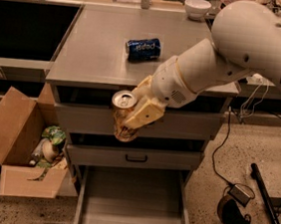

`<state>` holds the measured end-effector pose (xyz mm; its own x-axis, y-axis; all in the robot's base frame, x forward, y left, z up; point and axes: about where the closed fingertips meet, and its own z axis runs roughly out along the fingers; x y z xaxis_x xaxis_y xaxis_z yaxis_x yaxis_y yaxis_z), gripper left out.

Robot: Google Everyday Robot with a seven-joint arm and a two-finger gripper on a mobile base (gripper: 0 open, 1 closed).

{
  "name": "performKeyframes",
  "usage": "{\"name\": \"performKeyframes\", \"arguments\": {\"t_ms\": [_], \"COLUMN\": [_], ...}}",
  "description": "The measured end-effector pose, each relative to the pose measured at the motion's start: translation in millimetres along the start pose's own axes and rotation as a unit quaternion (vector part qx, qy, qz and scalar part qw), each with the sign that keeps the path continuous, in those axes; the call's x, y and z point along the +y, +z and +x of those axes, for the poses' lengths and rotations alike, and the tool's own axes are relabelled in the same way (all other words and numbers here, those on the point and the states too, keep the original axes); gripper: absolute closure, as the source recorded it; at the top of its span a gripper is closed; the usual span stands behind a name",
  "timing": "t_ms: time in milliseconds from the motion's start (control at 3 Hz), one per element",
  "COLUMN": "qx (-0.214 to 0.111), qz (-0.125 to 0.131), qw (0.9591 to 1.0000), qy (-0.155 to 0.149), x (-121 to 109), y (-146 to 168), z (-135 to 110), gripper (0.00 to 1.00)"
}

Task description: Place orange can into bottom drawer

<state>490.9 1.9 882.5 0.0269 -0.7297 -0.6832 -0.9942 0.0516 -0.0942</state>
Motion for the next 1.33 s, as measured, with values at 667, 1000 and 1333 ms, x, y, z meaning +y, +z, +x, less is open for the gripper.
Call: {"name": "performKeyframes", "arguments": {"t_ms": [667, 1000, 1333], "qx": [0.021, 0.032, 0.032], "qz": [-0.011, -0.011, 0.010], "qw": [0.9990, 0.9969, 0.9913], "qy": [0.038, 0.071, 0.127], "x": [16.2, 32.5, 38.7], "y": [56.4, 95.6, 146.0], "z": [74.3, 132.9, 218.6], "gripper": [1.00, 1.00, 1.00]}}
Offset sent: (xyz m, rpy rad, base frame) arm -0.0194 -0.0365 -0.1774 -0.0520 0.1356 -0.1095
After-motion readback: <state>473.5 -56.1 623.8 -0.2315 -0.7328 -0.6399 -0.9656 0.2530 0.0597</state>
